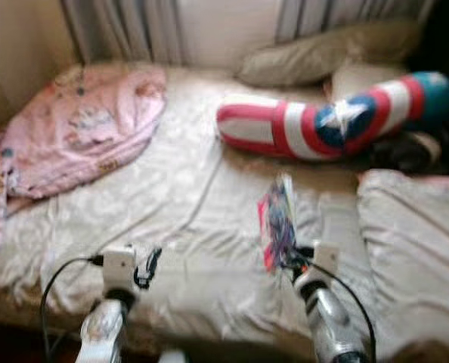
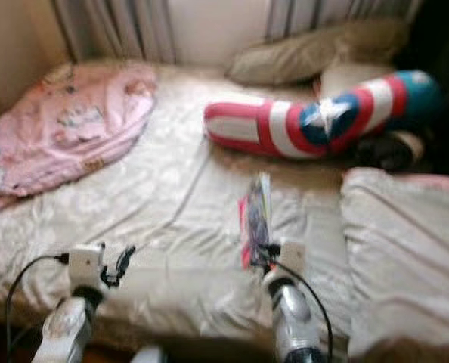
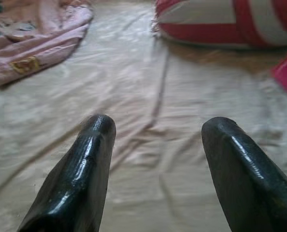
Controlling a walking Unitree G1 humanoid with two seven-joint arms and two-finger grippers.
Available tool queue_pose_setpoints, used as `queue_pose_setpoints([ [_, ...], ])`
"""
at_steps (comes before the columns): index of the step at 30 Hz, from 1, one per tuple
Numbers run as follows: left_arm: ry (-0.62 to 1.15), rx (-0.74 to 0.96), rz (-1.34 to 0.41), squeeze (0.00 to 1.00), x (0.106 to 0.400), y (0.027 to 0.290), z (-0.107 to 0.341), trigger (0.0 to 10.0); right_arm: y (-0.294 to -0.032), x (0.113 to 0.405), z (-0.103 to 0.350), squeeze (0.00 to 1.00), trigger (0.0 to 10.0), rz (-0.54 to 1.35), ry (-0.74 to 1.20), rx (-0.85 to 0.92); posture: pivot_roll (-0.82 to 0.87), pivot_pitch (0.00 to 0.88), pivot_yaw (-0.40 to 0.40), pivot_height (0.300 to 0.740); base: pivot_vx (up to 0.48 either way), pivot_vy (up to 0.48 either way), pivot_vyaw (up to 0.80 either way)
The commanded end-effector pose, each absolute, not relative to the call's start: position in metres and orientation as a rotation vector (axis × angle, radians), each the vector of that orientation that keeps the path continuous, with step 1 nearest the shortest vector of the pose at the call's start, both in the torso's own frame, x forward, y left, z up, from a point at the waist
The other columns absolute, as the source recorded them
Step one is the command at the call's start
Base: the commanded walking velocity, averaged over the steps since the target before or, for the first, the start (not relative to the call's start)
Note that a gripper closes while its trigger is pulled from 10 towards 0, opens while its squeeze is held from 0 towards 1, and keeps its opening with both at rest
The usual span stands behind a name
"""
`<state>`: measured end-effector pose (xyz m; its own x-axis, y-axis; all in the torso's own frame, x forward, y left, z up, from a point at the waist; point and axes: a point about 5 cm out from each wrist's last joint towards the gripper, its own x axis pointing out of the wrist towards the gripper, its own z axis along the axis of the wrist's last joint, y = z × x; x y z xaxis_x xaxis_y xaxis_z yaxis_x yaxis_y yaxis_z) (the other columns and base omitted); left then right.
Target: Clean up the room
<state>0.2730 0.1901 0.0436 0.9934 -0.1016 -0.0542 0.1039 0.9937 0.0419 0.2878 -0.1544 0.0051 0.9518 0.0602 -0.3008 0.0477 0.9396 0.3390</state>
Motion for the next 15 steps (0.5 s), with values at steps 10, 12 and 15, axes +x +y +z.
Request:
queue_pose_setpoints([
  [10, 0.106, 0.072, -0.116, 0.0, 0.254, 0.202, 0.038, 10.0, -0.144, 0.294, 0.002, 0.0, 10.0, -0.057, 0.346, 0.567, 0.15, 0.125, 0.0, 0.661, 0.0, 0.0, 0.0],
  [12, 0.107, 0.08, -0.121, 0.0, 0.252, 0.203, 0.039, 10.0, -0.142, 0.295, 0.003, 0.0, 10.0, -0.055, 0.352, 0.599, 0.16, 0.136, 0.008, 0.661, 0.0, 0.0, 0.0],
  [15, 0.105, 0.087, -0.123, 0.0, 0.251, 0.205, 0.042, 10.0, -0.136, 0.297, 0.004, 0.0, 10.0, -0.021, 0.356, 0.612, 0.18, 0.153, 0.023, 0.661, 0.0, 0.0, 0.0],
])
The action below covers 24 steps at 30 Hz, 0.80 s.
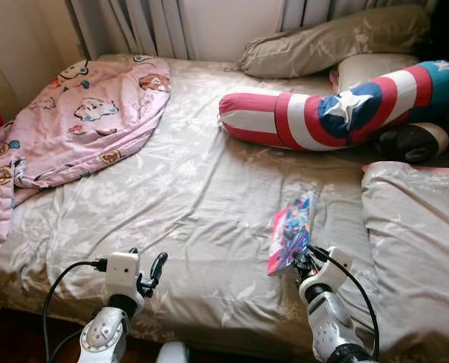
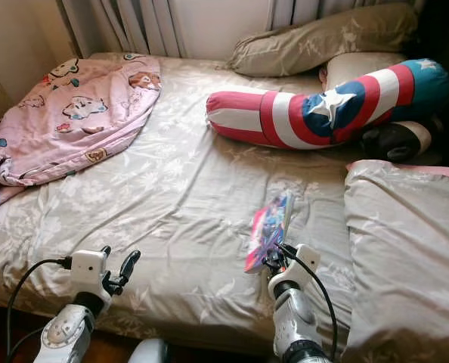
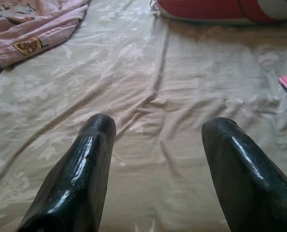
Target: Clean up the room
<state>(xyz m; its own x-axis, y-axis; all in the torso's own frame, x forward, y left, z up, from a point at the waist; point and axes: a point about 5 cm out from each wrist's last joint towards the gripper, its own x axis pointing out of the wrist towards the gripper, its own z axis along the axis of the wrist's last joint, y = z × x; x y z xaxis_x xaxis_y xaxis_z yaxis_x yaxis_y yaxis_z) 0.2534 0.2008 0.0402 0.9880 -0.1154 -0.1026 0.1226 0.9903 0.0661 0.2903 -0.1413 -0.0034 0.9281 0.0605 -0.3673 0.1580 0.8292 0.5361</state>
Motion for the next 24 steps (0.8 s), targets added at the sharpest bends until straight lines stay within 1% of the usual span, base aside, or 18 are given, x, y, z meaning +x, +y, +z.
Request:
queue_pose_setpoints([
  [1, 0.104, 0.089, -0.125, 0.0, 0.25, 0.206, 0.043, 10.0, -0.135, 0.298, 0.004, 0.0, 10.0, -0.015, 0.353, 0.617, 0.18, 0.155, 0.025, 0.661, 0.0, 0.0, 0.0],
  [7, 0.118, 0.105, -0.135, 0.0, 0.246, 0.21, 0.045, 10.0, -0.138, 0.297, 0.001, 0.0, 10.0, -0.037, 0.378, 0.635, 0.19, 0.176, 0.046, 0.661, 0.0, 0.0, 0.0],
  [9, 0.133, 0.111, -0.145, 0.0, 0.241, 0.21, 0.045, 10.0, -0.145, 0.286, -0.011, 0.0, 10.0, -0.081, 0.432, 0.637, 0.21, 0.192, 0.062, 0.661, 0.0, 0.0, 0.0],
  [12, 0.142, 0.116, -0.153, 0.0, 0.236, 0.212, 0.046, 10.0, -0.147, 0.279, -0.018, 0.0, 10.0, -0.091, 0.458, 0.632, 0.22, 0.207, 0.075, 0.661, 0.0, 0.0, 0.0],
  [18, 0.168, 0.129, -0.159, 0.0, 0.229, 0.217, 0.047, 10.0, -0.153, 0.272, -0.024, 0.0, 10.0, -0.126, 0.481, 0.625, 0.22, 0.224, 0.09, 0.661, 0.0, 0.0, 0.0],
  [24, 0.188, 0.131, -0.17, 0.0, 0.226, 0.216, 0.047, 10.0, -0.161, 0.265, -0.03, 0.0, 10.0, -0.176, 0.501, 0.617, 0.22, 0.235, 0.099, 0.661, 0.0, 0.0, 0.0],
])
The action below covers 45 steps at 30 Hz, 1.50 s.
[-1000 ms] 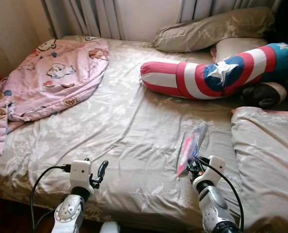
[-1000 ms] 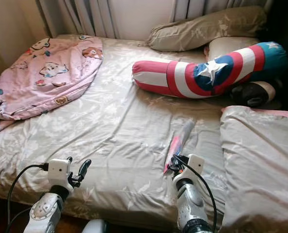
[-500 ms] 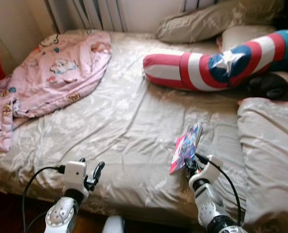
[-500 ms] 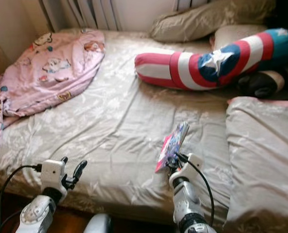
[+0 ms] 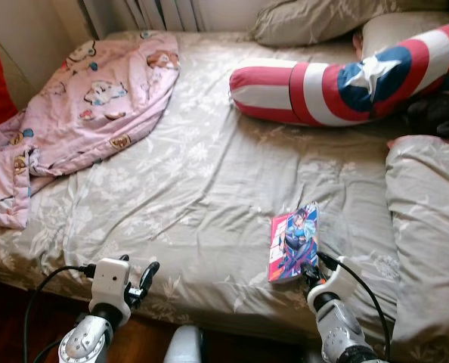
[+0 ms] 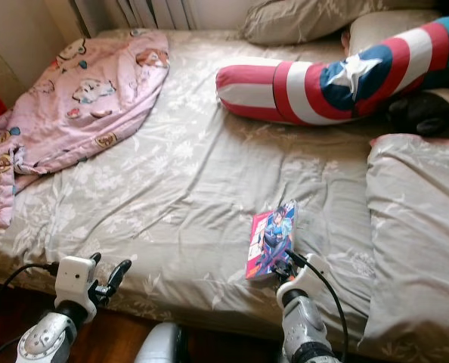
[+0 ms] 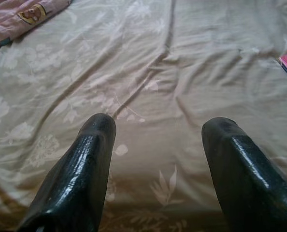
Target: Clean up the room
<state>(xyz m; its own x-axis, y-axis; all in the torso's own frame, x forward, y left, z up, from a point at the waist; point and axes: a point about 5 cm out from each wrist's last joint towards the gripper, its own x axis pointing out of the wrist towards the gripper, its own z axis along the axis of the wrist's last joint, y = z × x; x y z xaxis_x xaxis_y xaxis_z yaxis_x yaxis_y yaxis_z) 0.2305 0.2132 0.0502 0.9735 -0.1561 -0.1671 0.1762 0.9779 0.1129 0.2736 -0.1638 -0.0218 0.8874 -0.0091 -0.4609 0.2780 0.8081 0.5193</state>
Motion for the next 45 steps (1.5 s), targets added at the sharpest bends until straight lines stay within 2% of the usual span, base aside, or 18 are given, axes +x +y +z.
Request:
queue_pose_setpoints([
  [1, 0.201, 0.134, -0.176, 0.0, 0.225, 0.215, 0.046, 10.0, -0.163, 0.262, -0.033, 0.0, 10.0, -0.187, 0.516, 0.611, 0.22, 0.236, 0.106, 0.661, 0.0, 0.0, 0.0],
  [26, 0.238, 0.142, -0.165, 0.0, 0.217, 0.216, 0.044, 10.0, -0.174, 0.248, -0.043, 0.0, 10.0, -0.259, 0.566, 0.575, 0.23, 0.25, 0.102, 0.661, 0.0, 0.0, 0.0],
  [35, 0.251, 0.152, -0.166, 0.0, 0.214, 0.217, 0.043, 10.0, -0.173, 0.244, -0.047, 0.0, 10.0, -0.317, 0.581, 0.674, 0.23, 0.251, 0.098, 0.661, 0.0, 0.0, 0.0],
  [43, 0.256, 0.161, -0.175, 0.0, 0.214, 0.217, 0.043, 10.0, -0.169, 0.243, -0.048, 0.0, 10.0, -0.304, 0.592, 0.671, 0.23, 0.251, 0.097, 0.661, 0.0, 0.0, 0.0],
  [44, 0.256, 0.164, -0.177, 0.0, 0.213, 0.217, 0.043, 10.0, -0.169, 0.243, -0.048, 0.07, 10.0, -0.303, 0.593, 0.673, 0.24, 0.256, 0.096, 0.661, 0.0, 0.0, 0.0],
  [45, 0.256, 0.166, -0.178, 0.0, 0.213, 0.217, 0.043, 10.0, -0.168, 0.243, -0.048, 0.26, 10.0, -0.303, 0.593, 0.674, 0.24, 0.256, 0.096, 0.661, 0.0, 0.0, 0.0],
])
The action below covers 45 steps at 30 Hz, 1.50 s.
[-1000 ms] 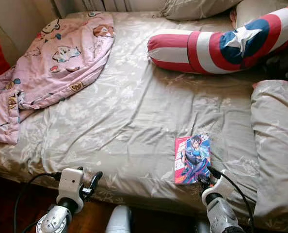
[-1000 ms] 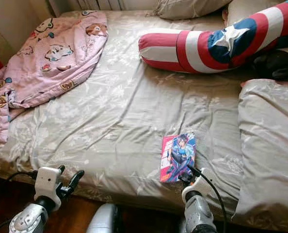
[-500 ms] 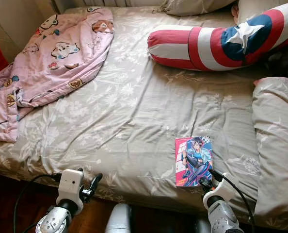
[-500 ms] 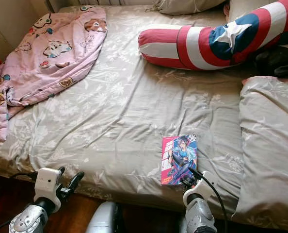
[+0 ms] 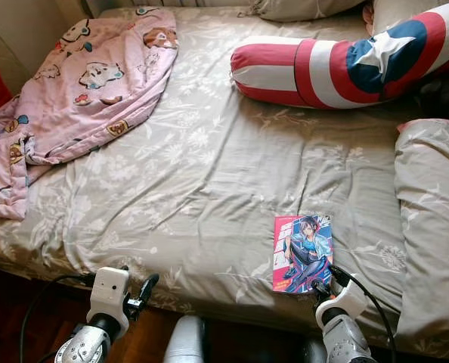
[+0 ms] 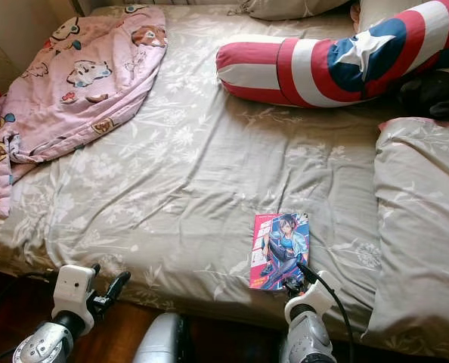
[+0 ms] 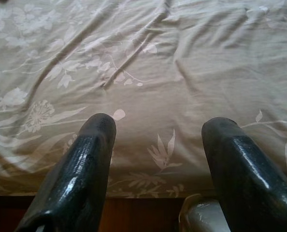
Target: Clean up the room
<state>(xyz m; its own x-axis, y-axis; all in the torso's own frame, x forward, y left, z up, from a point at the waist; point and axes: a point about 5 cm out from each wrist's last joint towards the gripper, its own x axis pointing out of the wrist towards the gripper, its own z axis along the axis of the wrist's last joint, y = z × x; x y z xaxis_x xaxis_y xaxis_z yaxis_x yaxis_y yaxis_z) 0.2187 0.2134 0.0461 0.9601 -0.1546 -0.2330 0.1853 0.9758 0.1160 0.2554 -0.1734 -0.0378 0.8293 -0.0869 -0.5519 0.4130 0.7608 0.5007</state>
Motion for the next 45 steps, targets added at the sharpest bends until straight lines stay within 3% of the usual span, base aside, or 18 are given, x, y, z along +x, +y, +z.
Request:
queue_pose_setpoints([
  [1, 0.256, 0.167, -0.179, 0.0, 0.213, 0.218, 0.044, 10.0, -0.168, 0.243, -0.049, 0.71, 10.0, -0.303, 0.595, 0.674, 0.24, 0.256, 0.096, 0.661, 0.0, 0.0, 0.0],
  [7, 0.257, 0.168, -0.179, 0.0, 0.212, 0.218, 0.043, 10.0, -0.165, 0.242, -0.049, 0.67, 10.0, -0.308, 0.598, 0.68, 0.24, 0.256, 0.099, 0.661, 0.0, 0.0, 0.0],
  [8, 0.257, 0.168, -0.179, 0.0, 0.212, 0.218, 0.043, 10.0, -0.166, 0.241, -0.05, 0.59, 10.0, -0.316, 0.604, 0.677, 0.24, 0.255, 0.099, 0.661, 0.0, 0.0, 0.0],
  [9, 0.258, 0.168, -0.179, 0.0, 0.212, 0.218, 0.043, 10.0, -0.166, 0.24, -0.051, 0.38, 10.0, -0.323, 0.608, 0.677, 0.24, 0.257, 0.099, 0.661, 0.0, 0.0, 0.0],
  [10, 0.258, 0.168, -0.178, 0.0, 0.212, 0.218, 0.043, 10.0, -0.166, 0.24, -0.051, 0.0, 10.0, -0.328, 0.61, 0.678, 0.24, 0.256, 0.099, 0.661, 0.0, 0.0, 0.0],
  [24, 0.256, 0.166, -0.181, 0.0, 0.214, 0.215, 0.042, 10.0, -0.177, 0.236, -0.053, 0.0, 10.0, -0.381, 0.619, 0.66, 0.24, 0.254, 0.097, 0.661, 0.0, 0.0, 0.0],
  [25, 0.256, 0.165, -0.18, 0.0, 0.214, 0.215, 0.042, 10.0, -0.177, 0.236, -0.053, 0.42, 10.0, -0.377, 0.618, 0.652, 0.24, 0.252, 0.095, 0.661, 0.0, 0.0, 0.0],
  [26, 0.256, 0.165, -0.179, 0.0, 0.214, 0.215, 0.042, 10.0, -0.177, 0.236, -0.053, 0.75, 10.0, -0.378, 0.619, 0.648, 0.24, 0.251, 0.095, 0.661, 0.0, 0.0, 0.0],
  [27, 0.256, 0.165, -0.178, 0.0, 0.214, 0.215, 0.042, 10.0, -0.178, 0.236, -0.053, 0.77, 10.0, -0.381, 0.62, 0.645, 0.24, 0.251, 0.095, 0.661, 0.0, 0.0, 0.0],
  [29, 0.258, 0.165, -0.176, 0.0, 0.214, 0.216, 0.041, 10.0, -0.179, 0.234, -0.054, 0.66, 10.0, -0.389, 0.626, 0.645, 0.24, 0.248, 0.093, 0.661, 0.0, 0.0, 0.0],
  [30, 0.258, 0.165, -0.176, 0.0, 0.214, 0.216, 0.041, 10.0, -0.179, 0.234, -0.054, 0.66, 10.0, -0.39, 0.627, 0.645, 0.24, 0.248, 0.093, 0.661, 0.0, 0.0, 0.0],
  [31, 0.259, 0.166, -0.175, 0.0, 0.214, 0.216, 0.041, 10.0, -0.179, 0.233, -0.055, 0.0, 10.0, -0.388, 0.629, 0.642, 0.24, 0.247, 0.093, 0.661, 0.0, 0.0, 0.0],
  [45, 0.251, 0.152, -0.168, 0.0, 0.227, 0.212, 0.036, 10.0, -0.186, 0.228, -0.054, 0.0, 10.0, -0.443, 0.584, 0.55, 0.19, 0.181, 0.066, 0.661, 0.0, 0.0, 0.0],
])
